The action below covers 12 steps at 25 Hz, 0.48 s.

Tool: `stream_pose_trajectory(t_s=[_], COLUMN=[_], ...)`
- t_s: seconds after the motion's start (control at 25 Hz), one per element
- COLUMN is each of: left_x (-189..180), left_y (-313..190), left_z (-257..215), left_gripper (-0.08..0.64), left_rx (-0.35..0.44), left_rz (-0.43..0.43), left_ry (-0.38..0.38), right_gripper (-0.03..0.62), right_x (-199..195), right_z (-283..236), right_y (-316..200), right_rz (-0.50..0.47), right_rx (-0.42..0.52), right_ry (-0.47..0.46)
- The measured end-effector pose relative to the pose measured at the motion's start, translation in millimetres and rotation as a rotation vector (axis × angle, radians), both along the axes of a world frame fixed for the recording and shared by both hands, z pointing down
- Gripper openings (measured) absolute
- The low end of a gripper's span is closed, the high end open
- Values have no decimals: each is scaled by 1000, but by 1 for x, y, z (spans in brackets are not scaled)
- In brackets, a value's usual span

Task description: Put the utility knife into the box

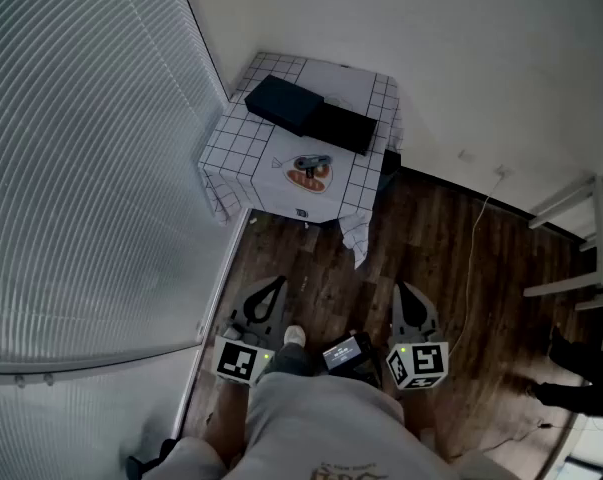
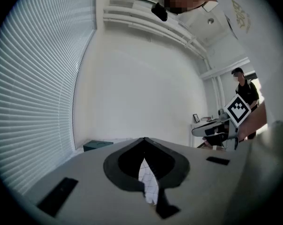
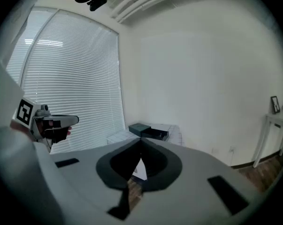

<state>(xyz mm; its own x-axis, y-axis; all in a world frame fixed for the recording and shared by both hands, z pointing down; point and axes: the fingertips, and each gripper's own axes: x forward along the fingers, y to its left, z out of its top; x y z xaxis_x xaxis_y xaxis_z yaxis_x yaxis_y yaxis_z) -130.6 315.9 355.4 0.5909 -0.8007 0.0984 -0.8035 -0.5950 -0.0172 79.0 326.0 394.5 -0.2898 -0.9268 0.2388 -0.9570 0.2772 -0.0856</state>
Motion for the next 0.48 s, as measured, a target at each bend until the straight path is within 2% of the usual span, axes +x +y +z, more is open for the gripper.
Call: stream_pose_trajectory(t_s=[0.08, 0.16, 0.32, 0.48], left_x=[-2, -4, 1, 16], left_y=[15, 23, 35, 57], left_z=[-1, -1, -10, -27], left_gripper=[8, 6, 6, 6], left_rx=[-34, -39, 19, 86], left_rz=[14, 1, -33, 7], left_ry=[28, 2, -63, -119], right_gripper=[8, 8, 8, 8], right_x=[-7, -14, -20, -21], right_z=[-6, -14, -24, -30], right_y=[14, 23, 39, 50], right_rz=[-3, -15, -40, -91], right_rx=[7, 23, 59, 66], right_ry=[11, 15, 13, -7])
